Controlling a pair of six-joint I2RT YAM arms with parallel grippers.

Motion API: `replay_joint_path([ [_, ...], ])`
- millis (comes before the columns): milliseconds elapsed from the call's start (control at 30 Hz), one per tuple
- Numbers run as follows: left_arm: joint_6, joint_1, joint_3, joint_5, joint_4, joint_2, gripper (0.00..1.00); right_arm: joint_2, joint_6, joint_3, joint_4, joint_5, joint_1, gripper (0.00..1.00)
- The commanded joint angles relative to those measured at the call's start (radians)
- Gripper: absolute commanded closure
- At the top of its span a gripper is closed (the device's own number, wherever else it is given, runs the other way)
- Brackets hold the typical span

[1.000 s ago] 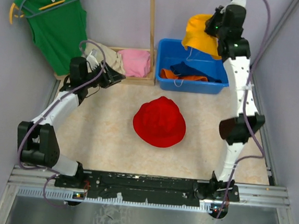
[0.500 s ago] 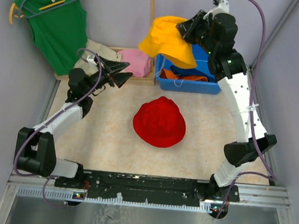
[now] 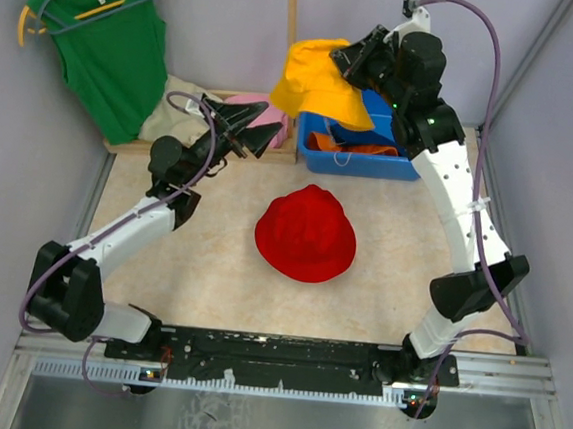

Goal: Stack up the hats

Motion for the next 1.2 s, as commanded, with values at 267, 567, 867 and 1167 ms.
replay_joint_path([
  [267,0.010,-0.108,0.061,-0.117,0.054,0.060,0.28,-0.089,0.030,-0.005,0.097,-0.019,0.010,1.00],
  [567,0.034,-0.129,0.091,-0.168,0.051,0.100,0.27,-0.105,0.047,-0.013,0.089,-0.046,0.010,1.00],
  [867,0.049,-0.127,0.108,-0.190,0.084,0.157,0.33,-0.181,0.038,-0.122,0.082,-0.056,0.010,1.00],
  [1167,0.078,-0.114,0.057,-0.197,0.048,0.125,0.81,-0.239,-0.009,-0.185,0.044,-0.043,0.010,1.00],
])
